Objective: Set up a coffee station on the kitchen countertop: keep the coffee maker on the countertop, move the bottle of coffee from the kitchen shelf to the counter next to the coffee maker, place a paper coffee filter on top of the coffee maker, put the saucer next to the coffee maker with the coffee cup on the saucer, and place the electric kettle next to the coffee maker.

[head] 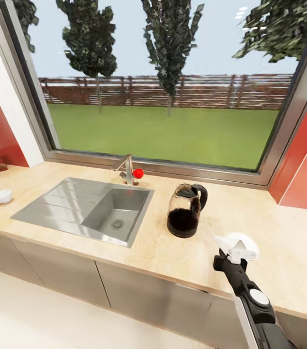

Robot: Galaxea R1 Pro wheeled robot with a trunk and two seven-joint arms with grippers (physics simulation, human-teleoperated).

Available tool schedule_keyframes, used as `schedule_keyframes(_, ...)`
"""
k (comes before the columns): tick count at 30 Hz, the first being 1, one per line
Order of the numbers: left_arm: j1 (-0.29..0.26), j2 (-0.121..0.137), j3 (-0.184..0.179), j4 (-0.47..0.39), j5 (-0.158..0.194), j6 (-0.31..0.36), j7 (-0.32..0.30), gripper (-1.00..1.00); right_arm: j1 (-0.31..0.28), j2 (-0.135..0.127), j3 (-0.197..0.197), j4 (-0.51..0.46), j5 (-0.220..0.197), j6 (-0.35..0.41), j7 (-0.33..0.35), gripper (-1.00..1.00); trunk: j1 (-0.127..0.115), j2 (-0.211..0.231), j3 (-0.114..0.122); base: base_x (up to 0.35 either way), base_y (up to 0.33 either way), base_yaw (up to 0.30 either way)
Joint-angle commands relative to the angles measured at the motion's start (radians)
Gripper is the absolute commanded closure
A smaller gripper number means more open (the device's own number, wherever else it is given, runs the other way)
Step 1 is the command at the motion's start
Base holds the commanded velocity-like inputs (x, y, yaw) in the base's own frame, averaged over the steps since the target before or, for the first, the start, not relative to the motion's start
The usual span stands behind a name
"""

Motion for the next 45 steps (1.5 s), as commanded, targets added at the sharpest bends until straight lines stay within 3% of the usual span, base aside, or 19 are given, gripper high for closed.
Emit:
schedule_keyframes(1, -0.001, 0.0, -0.001, 0.001, -0.001, -0.004, 0.003, -1.0, -0.001, 0.001, -0.001, -0.002, -0.004, 0.006, 0.001, 1.0, 0.0, -0.002, -0.002, -0.297, -0.069, 0.0)
schedule_keyframes(4, -0.001, 0.0, -0.001, 0.001, 0.0, -0.004, 0.003, -1.0, -0.001, 0.001, 0.005, -0.004, -0.004, 0.006, 0.001, 1.0, 0.0, -0.002, -0.002, -0.319, -0.032, 0.0)
schedule_keyframes(9, -0.001, -0.001, 0.0, 0.001, 0.0, -0.004, 0.003, -1.0, -0.001, 0.001, 0.06, -0.016, -0.003, 0.005, 0.002, 1.0, 0.0, -0.002, -0.002, -0.334, 0.032, 0.0)
schedule_keyframes(10, -0.001, 0.0, 0.001, 0.001, 0.001, -0.005, 0.004, -1.0, -0.001, 0.002, 0.108, -0.03, -0.002, 0.004, 0.002, 1.0, 0.0, -0.002, -0.002, -0.306, 0.179, 0.0)
schedule_keyframes(13, -0.001, 0.001, 0.001, 0.001, 0.001, -0.006, 0.004, -1.0, -0.001, 0.002, 0.179, -0.034, -0.002, 0.004, 0.002, 1.0, 0.0, -0.002, -0.002, -0.294, 0.202, 0.0)
schedule_keyframes(17, -0.001, 0.002, 0.001, 0.001, 0.002, -0.006, 0.004, -1.0, -0.001, 0.002, 0.231, -0.037, -0.002, 0.004, 0.001, 1.0, 0.0, -0.002, -0.002, -0.286, 0.215, 0.0)
schedule_keyframes(31, -0.001, -0.003, 0.002, 0.001, 0.003, -0.008, 0.005, -1.0, -0.001, 0.012, 0.243, -0.065, -0.005, 0.001, -0.001, 1.0, 0.0, -0.002, -0.006, -0.058, 0.044, 0.175)
schedule_keyframes(45, -0.001, -0.005, 0.001, 0.001, 0.003, -0.003, 0.005, -1.0, -0.001, 0.027, 0.246, -0.07, -0.005, -0.06, -0.002, 1.0, 0.0, -0.002, 0.011, 0.0, 0.0, 0.123)
